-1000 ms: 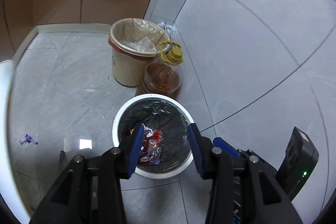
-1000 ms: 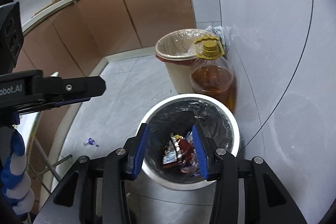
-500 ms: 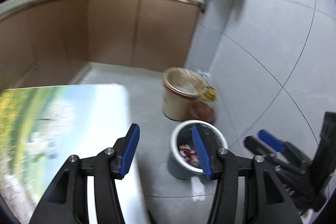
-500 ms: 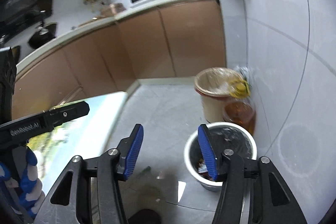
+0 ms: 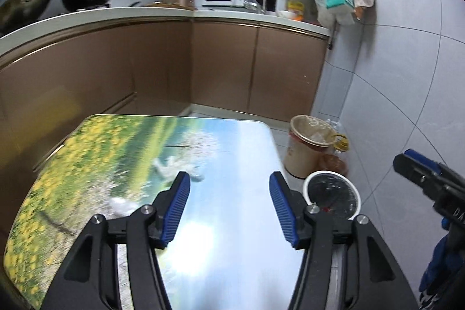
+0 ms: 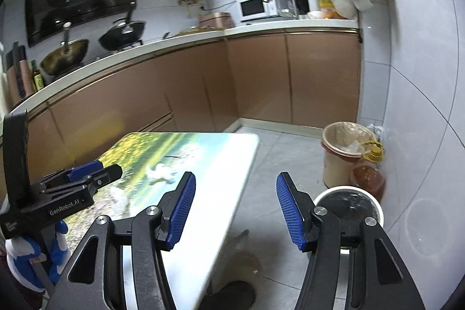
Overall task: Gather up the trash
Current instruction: 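Move both open grippers back over the table toward the last plastic and tissue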
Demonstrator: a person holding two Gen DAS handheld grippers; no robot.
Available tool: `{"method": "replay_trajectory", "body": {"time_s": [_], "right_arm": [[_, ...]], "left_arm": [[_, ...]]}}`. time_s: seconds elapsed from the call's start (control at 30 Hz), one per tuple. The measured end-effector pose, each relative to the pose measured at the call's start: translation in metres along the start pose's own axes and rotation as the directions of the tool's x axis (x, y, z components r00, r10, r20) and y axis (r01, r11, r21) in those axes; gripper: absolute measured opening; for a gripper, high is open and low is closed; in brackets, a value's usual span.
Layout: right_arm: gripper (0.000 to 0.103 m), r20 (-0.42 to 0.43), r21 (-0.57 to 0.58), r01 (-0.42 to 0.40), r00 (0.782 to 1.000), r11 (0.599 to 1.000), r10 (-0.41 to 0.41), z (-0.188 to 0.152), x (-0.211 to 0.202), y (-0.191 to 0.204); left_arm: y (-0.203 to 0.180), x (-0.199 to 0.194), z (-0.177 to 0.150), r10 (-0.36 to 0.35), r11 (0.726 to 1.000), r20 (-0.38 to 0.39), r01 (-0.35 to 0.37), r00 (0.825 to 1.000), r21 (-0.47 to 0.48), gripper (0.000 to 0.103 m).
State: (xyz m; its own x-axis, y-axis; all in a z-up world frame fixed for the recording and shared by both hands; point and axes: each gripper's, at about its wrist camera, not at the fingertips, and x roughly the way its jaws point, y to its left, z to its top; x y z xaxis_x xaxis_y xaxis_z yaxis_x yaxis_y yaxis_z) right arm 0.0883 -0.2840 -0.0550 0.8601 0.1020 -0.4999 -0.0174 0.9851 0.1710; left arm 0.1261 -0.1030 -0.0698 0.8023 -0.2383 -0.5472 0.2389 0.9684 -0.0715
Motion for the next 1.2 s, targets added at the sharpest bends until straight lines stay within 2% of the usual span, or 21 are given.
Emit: {"method": "replay_trajectory", "body": {"time_s": [0.27, 0.47, 0.7, 0.93, 1.2], "right_arm": [[0.058, -0.019, -0.067, -0.042, 0.999, 0.997, 0.041, -0.002, -0.008, 0.041], [0.061, -0.024, -0.106, -0.066, 0.998, 0.992, 0.064, -0.003, -0.01, 0.062], [0.066, -0.04, -0.118, -0.085, 0.996, 0.989, 0.081, -0.003, 0.001, 0.068], [0.07, -0.075, -0.123, -0.103, 0.993, 0.987, 0.094, -0.007, 0.024, 0.069], [0.07, -0.143, -0.136, -0.128, 0.984, 0.982, 0.109, -0.012, 0.064, 0.07]], "left_arm": [[0.028, -0.03, -0.017, 0.043, 0.999, 0.021, -0.043, 0.999, -0.015, 0.057], [0.044, -0.035, -0.029, 0.065, 0.997, 0.013, -0.064, 0.998, -0.034, 0.062], [0.056, -0.03, -0.032, 0.098, 0.994, 0.003, -0.098, 0.995, -0.042, 0.067], [0.072, -0.008, -0.041, 0.125, 0.989, -0.057, -0.129, 0.991, -0.069, 0.068], [0.125, 0.022, -0.065, 0.133, 0.971, -0.174, -0.163, 0.976, -0.173, 0.069]]}}
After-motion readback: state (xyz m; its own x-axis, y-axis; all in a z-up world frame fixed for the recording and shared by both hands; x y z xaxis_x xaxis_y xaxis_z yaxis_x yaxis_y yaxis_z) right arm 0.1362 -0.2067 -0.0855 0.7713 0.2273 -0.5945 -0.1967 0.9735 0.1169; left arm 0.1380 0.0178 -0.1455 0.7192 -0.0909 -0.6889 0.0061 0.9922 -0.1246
